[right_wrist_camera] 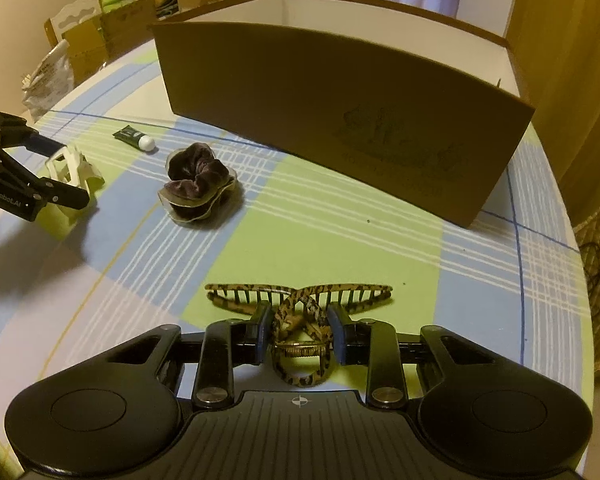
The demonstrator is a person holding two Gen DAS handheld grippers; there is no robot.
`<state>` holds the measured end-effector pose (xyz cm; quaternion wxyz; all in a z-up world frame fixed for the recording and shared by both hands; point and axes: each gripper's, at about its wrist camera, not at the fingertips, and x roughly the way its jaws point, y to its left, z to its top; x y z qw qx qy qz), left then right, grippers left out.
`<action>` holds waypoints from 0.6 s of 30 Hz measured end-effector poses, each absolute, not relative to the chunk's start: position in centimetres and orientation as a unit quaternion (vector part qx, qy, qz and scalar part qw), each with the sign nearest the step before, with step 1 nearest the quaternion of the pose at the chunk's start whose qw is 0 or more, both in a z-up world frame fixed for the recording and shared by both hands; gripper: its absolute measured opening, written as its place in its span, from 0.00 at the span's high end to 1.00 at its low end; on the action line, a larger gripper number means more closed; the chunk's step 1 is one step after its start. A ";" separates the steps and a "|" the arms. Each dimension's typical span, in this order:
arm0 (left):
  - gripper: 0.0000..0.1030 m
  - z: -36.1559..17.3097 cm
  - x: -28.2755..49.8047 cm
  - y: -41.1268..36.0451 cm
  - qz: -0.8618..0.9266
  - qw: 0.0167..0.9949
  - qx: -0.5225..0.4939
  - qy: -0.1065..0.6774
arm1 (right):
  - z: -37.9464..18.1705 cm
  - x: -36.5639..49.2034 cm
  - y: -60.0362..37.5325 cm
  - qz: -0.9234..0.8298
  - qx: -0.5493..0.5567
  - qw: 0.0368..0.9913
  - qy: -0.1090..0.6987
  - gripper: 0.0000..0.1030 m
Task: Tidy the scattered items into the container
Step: 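Carry both clips over the box and open both tools to drop them inside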
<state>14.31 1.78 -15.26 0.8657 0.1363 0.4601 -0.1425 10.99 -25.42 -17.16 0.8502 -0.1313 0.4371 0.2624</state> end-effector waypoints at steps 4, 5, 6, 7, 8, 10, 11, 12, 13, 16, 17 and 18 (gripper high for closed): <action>0.18 -14.3 14.1 1.8 -0.147 0.868 0.141 0.453 | -16.6 10.9 -25.5 0.261 -0.132 0.852 0.434 0.73; 0.18 -14.0 14.1 1.8 -0.149 0.869 0.142 0.451 | -16.4 11.0 -25.6 0.261 -0.132 0.853 0.432 0.73; 0.18 -13.7 14.1 1.8 -0.150 0.869 0.143 0.449 | -16.2 11.0 -25.6 0.262 -0.131 0.854 0.431 0.73; 0.18 -13.3 14.0 1.7 -0.152 0.870 0.144 0.446 | -15.9 11.0 -25.7 0.262 -0.130 0.855 0.428 0.73; 0.18 -12.9 14.0 1.6 -0.154 0.871 0.147 0.442 | -15.6 11.0 -25.7 0.263 -0.129 0.856 0.426 0.73; 0.18 -12.1 14.0 1.4 -0.158 0.874 0.150 0.433 | -15.0 11.2 -25.8 0.263 -0.126 0.859 0.421 0.73; 0.18 -11.7 14.1 1.4 -0.160 0.875 0.151 0.430 | -14.7 11.2 -25.9 0.263 -0.125 0.860 0.418 0.73; 0.18 -11.3 14.2 1.3 -0.162 0.876 0.152 0.428 | -14.4 11.3 -25.9 0.263 -0.123 0.862 0.415 0.73; 0.18 -10.9 14.3 1.2 -0.164 0.877 0.152 0.425 | -13.9 11.4 -26.0 0.263 -0.119 0.865 0.411 0.73; 0.18 -9.5 14.7 0.8 -0.174 0.881 0.151 0.414 | -12.5 11.7 -26.1 0.266 -0.110 0.871 0.398 0.73; 0.18 -9.0 14.8 0.7 -0.179 0.882 0.150 0.409 | -11.9 11.8 -26.1 0.267 -0.109 0.874 0.392 0.73; 0.18 -8.4 15.0 0.6 -0.184 0.884 0.148 0.404 | -11.3 11.9 -26.1 0.268 -0.107 0.876 0.386 0.73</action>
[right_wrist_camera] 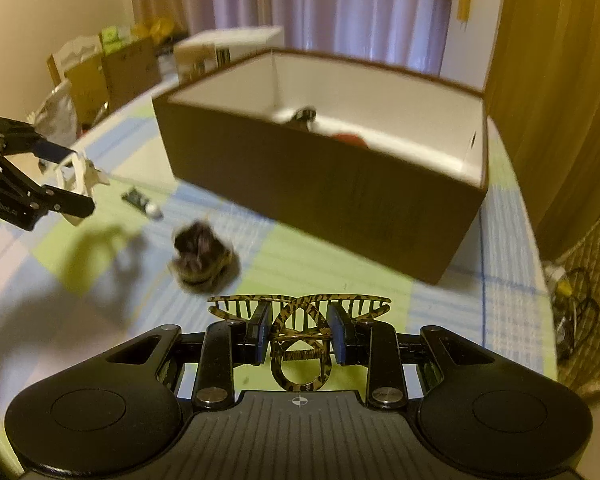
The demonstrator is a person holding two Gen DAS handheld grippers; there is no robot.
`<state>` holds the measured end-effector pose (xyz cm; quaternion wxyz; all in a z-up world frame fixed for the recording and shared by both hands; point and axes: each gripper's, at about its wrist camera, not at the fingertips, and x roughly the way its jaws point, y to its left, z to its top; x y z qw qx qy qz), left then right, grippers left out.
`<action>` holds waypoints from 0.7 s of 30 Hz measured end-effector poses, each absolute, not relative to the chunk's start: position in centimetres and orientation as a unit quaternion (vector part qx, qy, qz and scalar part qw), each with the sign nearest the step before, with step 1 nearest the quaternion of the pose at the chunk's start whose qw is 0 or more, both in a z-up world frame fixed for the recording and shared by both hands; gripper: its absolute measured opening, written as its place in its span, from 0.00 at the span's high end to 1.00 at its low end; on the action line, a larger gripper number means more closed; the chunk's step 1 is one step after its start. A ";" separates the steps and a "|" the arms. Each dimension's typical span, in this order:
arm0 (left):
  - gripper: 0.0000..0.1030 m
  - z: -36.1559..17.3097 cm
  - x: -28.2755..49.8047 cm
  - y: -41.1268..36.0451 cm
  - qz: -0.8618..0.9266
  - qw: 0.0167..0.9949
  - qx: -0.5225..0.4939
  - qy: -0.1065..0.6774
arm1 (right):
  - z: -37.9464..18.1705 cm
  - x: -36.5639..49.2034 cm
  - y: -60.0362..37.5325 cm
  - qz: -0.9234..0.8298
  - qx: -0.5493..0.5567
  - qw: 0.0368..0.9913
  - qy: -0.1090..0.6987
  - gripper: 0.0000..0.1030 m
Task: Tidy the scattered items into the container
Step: 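Carry both clips over the box and open both tools to drop them inside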
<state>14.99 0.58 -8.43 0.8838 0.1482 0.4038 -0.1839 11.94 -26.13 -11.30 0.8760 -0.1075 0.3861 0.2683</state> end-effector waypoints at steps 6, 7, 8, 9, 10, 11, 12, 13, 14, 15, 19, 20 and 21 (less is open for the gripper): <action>0.18 -5.6 16.8 -0.7 -0.213 0.890 0.154 0.373 | -7.6 13.5 -26.1 0.275 -0.099 0.891 0.347 0.73; 0.18 -5.1 17.3 -1.0 -0.218 0.891 0.157 0.367 | -7.0 14.1 -26.0 0.275 -0.098 0.894 0.340 0.73; 0.18 -4.6 17.8 -1.3 -0.223 0.892 0.161 0.360 | -6.5 14.6 -25.9 0.275 -0.097 0.896 0.334 0.73; 0.18 -4.2 18.4 -1.6 -0.226 0.892 0.165 0.354 | -6.0 15.2 -25.8 0.274 -0.096 0.899 0.329 0.73; 0.18 -3.7 19.1 -2.0 -0.229 0.893 0.170 0.348 | -5.6 15.8 -25.7 0.272 -0.096 0.902 0.322 0.73; 0.18 -3.2 19.8 -2.4 -0.232 0.894 0.175 0.341 | -5.2 16.6 -25.5 0.269 -0.095 0.905 0.316 0.73; 0.18 -2.8 20.7 -2.8 -0.235 0.895 0.179 0.335 | -4.9 17.4 -25.3 0.267 -0.095 0.908 0.310 0.73; 0.18 -2.5 21.5 -3.1 -0.238 0.895 0.181 0.331 | -4.6 18.3 -25.0 0.263 -0.093 0.911 0.305 0.73; 0.18 -2.2 22.5 -3.5 -0.239 0.896 0.183 0.327 | -4.3 19.3 -24.7 0.258 -0.090 0.913 0.302 0.73; 0.18 -2.0 23.5 -3.8 -0.240 0.896 0.183 0.326 | -4.2 20.2 -24.6 0.255 -0.086 0.915 0.302 0.73; 0.18 -1.5 27.7 -5.4 -0.245 0.895 0.167 0.334 | -4.6 24.4 -23.7 0.238 -0.071 0.917 0.313 0.73; 0.18 -1.6 28.7 -5.8 -0.245 0.894 0.164 0.338 | -4.8 25.4 -23.6 0.234 -0.066 0.917 0.317 0.73; 0.18 -1.8 29.6 -6.3 -0.246 0.893 0.165 0.340 | -5.1 26.4 -23.5 0.229 -0.061 0.917 0.322 0.73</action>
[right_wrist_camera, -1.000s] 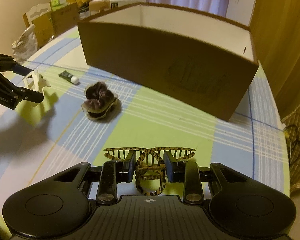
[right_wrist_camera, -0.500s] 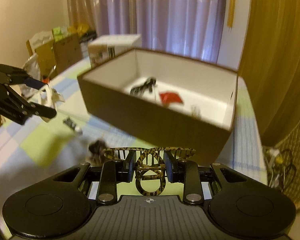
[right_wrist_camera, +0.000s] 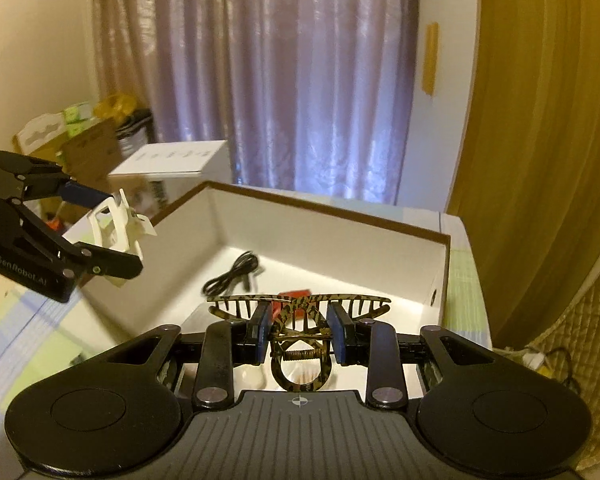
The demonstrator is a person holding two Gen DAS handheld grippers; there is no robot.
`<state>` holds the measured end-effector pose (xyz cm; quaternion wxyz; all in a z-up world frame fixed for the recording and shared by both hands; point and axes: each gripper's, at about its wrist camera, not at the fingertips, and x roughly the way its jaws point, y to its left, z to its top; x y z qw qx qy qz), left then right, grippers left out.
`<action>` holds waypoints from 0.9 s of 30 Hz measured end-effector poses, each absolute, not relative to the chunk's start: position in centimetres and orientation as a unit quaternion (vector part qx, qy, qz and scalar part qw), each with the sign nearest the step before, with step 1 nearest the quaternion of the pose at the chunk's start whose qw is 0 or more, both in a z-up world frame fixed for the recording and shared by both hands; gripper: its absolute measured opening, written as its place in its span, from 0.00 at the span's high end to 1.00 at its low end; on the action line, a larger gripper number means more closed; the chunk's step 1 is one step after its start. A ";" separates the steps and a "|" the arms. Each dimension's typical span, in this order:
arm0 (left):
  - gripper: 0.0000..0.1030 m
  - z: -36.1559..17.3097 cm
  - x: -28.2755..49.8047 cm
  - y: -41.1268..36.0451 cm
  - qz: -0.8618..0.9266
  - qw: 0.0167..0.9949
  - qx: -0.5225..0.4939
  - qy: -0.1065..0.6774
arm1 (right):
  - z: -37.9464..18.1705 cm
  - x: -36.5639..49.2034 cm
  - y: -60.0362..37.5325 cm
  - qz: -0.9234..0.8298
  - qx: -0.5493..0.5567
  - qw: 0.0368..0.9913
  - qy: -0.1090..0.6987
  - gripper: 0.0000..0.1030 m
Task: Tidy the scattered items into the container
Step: 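Carry both clips over the box and open both tools to drop them inside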
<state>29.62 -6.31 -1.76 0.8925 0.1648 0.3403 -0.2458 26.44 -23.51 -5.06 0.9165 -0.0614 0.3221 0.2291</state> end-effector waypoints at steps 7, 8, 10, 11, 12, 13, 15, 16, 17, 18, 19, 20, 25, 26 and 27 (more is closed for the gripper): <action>0.18 -4.5 36.1 -9.0 -0.234 0.882 0.186 0.365 | -7.3 33.2 -23.1 0.205 -0.032 0.909 0.362 0.73; 0.18 -5.2 37.0 -9.2 -0.233 0.879 0.188 0.370 | -7.5 33.9 -23.2 0.203 -0.033 0.907 0.367 0.73; 0.18 -6.3 38.4 -9.6 -0.232 0.875 0.195 0.379 | -7.9 35.2 -23.2 0.199 -0.037 0.904 0.376 0.73; 0.18 -6.9 39.1 -9.8 -0.232 0.872 0.199 0.381 | -8.2 35.9 -23.2 0.197 -0.038 0.903 0.381 0.73; 0.18 -7.4 39.7 -10.0 -0.233 0.870 0.203 0.384 | -8.4 36.3 -23.3 0.196 -0.039 0.901 0.385 0.73; 0.18 -7.8 40.1 -10.2 -0.234 0.869 0.205 0.385 | -8.7 36.7 -23.3 0.194 -0.040 0.899 0.389 0.73; 0.18 -8.8 41.0 -10.6 -0.238 0.864 0.211 0.391 | -9.3 37.5 -23.2 0.190 -0.044 0.896 0.398 0.73; 0.18 -9.2 41.3 -10.8 -0.239 0.861 0.213 0.394 | -9.6 37.8 -23.2 0.188 -0.048 0.894 0.403 0.73; 0.18 -9.7 41.6 -11.0 -0.240 0.859 0.216 0.397 | -9.9 38.1 -23.0 0.187 -0.052 0.893 0.405 0.73; 0.18 -10.1 41.8 -11.2 -0.240 0.857 0.219 0.400 | -10.1 38.3 -22.9 0.187 -0.057 0.892 0.407 0.73; 0.18 -10.4 42.1 -11.3 -0.239 0.856 0.221 0.402 | -10.4 38.3 -22.8 0.187 -0.062 0.891 0.409 0.73; 0.18 -10.7 42.3 -11.4 -0.238 0.855 0.221 0.405 | -10.5 38.4 -22.8 0.186 -0.065 0.890 0.410 0.73; 0.18 -11.7 43.1 -11.5 -0.236 0.852 0.220 0.413 | -11.2 38.9 -22.6 0.182 -0.071 0.888 0.415 0.73; 0.18 -11.7 43.1 -11.4 -0.235 0.852 0.219 0.412 | -11.3 39.0 -22.6 0.181 -0.071 0.888 0.416 0.73; 0.17 -11.7 43.1 -11.4 -0.235 0.854 0.219 0.410 | -11.3 39.1 -22.6 0.180 -0.069 0.888 0.417 0.73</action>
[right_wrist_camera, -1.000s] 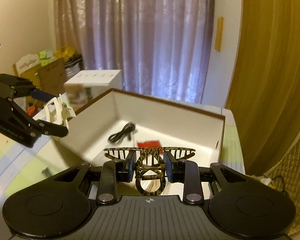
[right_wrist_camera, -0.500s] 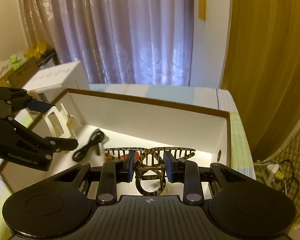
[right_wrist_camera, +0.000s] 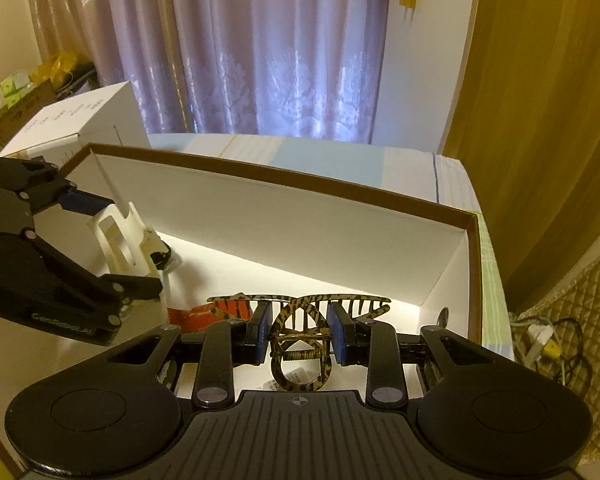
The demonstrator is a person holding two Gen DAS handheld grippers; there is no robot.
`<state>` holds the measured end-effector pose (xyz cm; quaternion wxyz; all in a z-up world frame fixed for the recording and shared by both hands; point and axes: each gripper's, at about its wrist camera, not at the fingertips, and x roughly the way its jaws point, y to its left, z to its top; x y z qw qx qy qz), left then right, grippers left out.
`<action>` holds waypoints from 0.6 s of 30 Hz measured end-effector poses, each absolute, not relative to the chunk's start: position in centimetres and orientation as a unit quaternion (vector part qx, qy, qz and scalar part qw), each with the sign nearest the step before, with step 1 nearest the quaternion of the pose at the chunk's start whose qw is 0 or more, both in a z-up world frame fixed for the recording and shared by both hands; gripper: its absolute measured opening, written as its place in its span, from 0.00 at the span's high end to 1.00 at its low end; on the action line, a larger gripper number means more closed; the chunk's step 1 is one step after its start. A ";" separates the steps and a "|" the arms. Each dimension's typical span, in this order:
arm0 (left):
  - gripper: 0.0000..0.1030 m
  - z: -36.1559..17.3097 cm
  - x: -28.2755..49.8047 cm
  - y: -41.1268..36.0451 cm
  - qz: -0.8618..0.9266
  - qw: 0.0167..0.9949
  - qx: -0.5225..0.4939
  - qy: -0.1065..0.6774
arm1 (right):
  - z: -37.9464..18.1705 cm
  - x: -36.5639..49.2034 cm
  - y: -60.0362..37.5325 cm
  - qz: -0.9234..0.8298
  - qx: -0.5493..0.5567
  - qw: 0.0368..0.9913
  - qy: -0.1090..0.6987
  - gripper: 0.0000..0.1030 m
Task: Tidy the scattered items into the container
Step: 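Carry both clips over the box and open both tools to drop them inside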
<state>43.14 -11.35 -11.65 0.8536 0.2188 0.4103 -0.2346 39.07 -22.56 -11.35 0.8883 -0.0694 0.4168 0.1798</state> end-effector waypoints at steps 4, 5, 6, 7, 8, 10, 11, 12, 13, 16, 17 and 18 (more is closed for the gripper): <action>0.11 -10.8 43.1 -11.2 -0.235 0.860 0.215 0.399 | -11.4 39.6 -22.1 0.177 -0.067 0.889 0.416 0.73; 0.11 -10.6 43.1 -11.2 -0.235 0.862 0.214 0.396 | -11.4 39.7 -22.1 0.177 -0.066 0.890 0.416 0.73; 0.11 -10.5 43.0 -11.2 -0.233 0.863 0.213 0.395 | -11.3 39.7 -22.0 0.177 -0.066 0.890 0.415 0.73; 0.11 -10.3 43.0 -11.2 -0.231 0.864 0.213 0.394 | -11.3 39.8 -21.9 0.177 -0.066 0.891 0.414 0.73; 0.10 -10.2 42.9 -11.1 -0.228 0.865 0.212 0.393 | -11.3 39.8 -21.9 0.177 -0.066 0.891 0.413 0.73; 0.10 -10.2 42.8 -11.1 -0.225 0.866 0.212 0.394 | -11.3 40.0 -21.8 0.176 -0.066 0.892 0.411 0.73; 0.10 -10.1 42.6 -11.0 -0.224 0.866 0.212 0.394 | -11.3 40.0 -21.7 0.176 -0.068 0.893 0.408 0.73; 0.10 -10.0 42.5 -10.9 -0.222 0.867 0.212 0.393 | -11.1 39.9 -21.6 0.180 -0.070 0.895 0.402 0.73; 0.10 -9.9 42.4 -10.8 -0.220 0.868 0.214 0.391 | -11.0 39.7 -21.6 0.188 -0.072 0.897 0.394 0.70; 0.10 -9.5 42.0 -10.5 -0.213 0.871 0.217 0.387 | -10.2 38.5 -21.4 0.184 -0.097 0.910 0.359 0.15; 0.10 -9.3 41.9 -10.4 -0.210 0.872 0.216 0.385 | -9.9 37.8 -21.5 0.186 -0.101 0.915 0.343 0.11; 0.10 -9.1 41.8 -10.3 -0.207 0.874 0.213 0.383 | -9.7 37.3 -21.7 0.191 -0.100 0.916 0.337 0.11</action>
